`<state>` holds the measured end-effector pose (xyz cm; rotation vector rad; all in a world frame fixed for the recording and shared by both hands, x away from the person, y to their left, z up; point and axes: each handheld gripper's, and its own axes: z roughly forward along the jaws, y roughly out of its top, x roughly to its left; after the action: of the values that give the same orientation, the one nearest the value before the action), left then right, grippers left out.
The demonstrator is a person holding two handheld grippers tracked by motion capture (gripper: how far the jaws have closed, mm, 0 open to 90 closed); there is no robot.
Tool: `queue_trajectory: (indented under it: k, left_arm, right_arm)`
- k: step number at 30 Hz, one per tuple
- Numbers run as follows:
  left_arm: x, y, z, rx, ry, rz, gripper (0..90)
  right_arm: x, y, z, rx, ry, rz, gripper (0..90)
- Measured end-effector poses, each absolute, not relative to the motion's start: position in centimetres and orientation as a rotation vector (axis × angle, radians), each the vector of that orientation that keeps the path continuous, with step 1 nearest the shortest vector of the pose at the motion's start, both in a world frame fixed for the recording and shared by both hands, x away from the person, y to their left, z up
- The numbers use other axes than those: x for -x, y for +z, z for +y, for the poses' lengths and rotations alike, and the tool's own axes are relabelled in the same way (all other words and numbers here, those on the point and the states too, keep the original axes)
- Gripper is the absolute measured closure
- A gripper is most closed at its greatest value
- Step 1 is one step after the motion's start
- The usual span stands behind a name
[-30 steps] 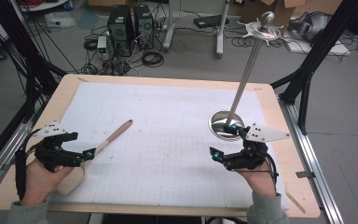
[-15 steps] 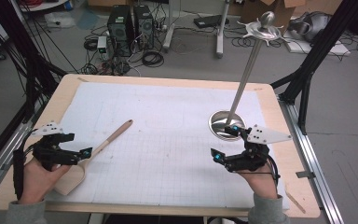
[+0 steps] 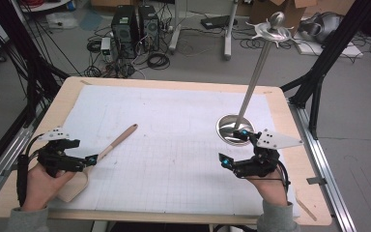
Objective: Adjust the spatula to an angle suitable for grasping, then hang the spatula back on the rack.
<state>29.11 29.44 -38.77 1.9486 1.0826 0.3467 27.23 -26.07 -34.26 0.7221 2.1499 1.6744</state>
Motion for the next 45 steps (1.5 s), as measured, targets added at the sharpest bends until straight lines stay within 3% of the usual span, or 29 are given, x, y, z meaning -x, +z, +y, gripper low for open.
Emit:
queue_trajectory:
  k: [34,45]
  left_arm:
    - [-31.6,-41.7,29.3,-2.043,0.333,1.096,2.3]
    - [-32.0,-41.9,28.6,-2.097,0.313,1.059,14.3]
  right_arm:
    - [-26.7,-34.3,-26.3,-0.719,1.663,2.145,8.1]
    - [-26.6,-34.3,-26.3,-0.725,1.665,2.149,8.1]
